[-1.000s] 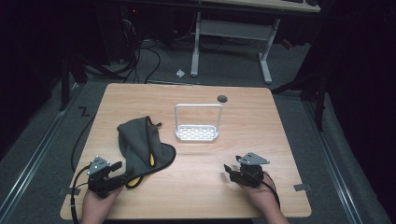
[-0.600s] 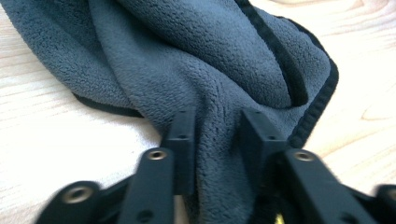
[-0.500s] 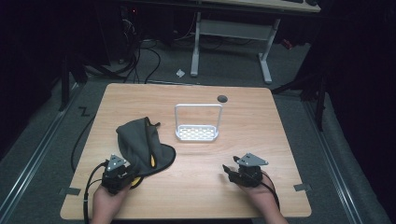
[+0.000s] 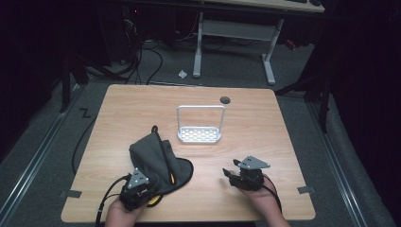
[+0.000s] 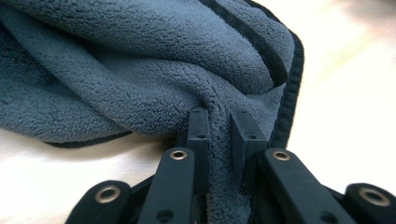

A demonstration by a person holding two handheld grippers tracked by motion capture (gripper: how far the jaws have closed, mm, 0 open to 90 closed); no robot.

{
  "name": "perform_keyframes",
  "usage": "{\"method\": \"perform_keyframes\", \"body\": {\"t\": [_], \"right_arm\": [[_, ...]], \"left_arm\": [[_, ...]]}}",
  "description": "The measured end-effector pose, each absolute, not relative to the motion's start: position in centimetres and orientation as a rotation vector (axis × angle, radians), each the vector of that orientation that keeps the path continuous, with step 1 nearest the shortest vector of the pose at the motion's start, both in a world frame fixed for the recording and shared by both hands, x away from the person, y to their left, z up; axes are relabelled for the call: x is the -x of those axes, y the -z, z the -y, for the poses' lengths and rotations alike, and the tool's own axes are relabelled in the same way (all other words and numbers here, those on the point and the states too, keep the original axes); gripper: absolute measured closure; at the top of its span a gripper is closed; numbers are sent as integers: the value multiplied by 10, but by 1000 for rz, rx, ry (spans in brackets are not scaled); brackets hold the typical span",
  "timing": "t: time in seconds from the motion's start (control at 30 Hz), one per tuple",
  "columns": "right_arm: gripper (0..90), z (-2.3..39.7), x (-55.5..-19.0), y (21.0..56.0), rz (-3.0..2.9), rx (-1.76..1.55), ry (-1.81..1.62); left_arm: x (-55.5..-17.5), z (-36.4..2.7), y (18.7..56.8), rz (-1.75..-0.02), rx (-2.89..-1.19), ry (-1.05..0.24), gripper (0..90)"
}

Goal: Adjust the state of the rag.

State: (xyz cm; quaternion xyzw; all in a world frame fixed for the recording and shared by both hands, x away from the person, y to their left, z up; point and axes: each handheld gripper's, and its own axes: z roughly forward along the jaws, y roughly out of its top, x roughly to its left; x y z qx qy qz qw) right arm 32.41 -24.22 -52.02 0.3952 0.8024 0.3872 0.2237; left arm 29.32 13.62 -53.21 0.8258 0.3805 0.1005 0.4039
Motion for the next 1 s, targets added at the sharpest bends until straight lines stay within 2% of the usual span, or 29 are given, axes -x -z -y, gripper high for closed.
{"method": "perform_keyframes", "body": {"t": [0.17, 0.3, 0.57, 0.9, 1.0], "right_arm": [[444, 238, -323, 521, -2231, -1068, -1063], [445, 237, -322, 521, -2237, -1064, -1069], [445, 226, -316, 517, -2258, -1024, -1116], [450, 165, -298, 519, -2407, -854, -1166], [486, 152, -298, 523, -2436, -823, -1144]], "left_arm": [[-279, -120, 531, -894, -2117, -199, 788], [-271, -108, 531, -853, -2143, -218, 773], [-273, -106, 532, -850, -2128, -204, 756], [-273, -106, 532, -843, -2127, -196, 731], [-273, -106, 532, -840, -2130, -200, 731]]}}
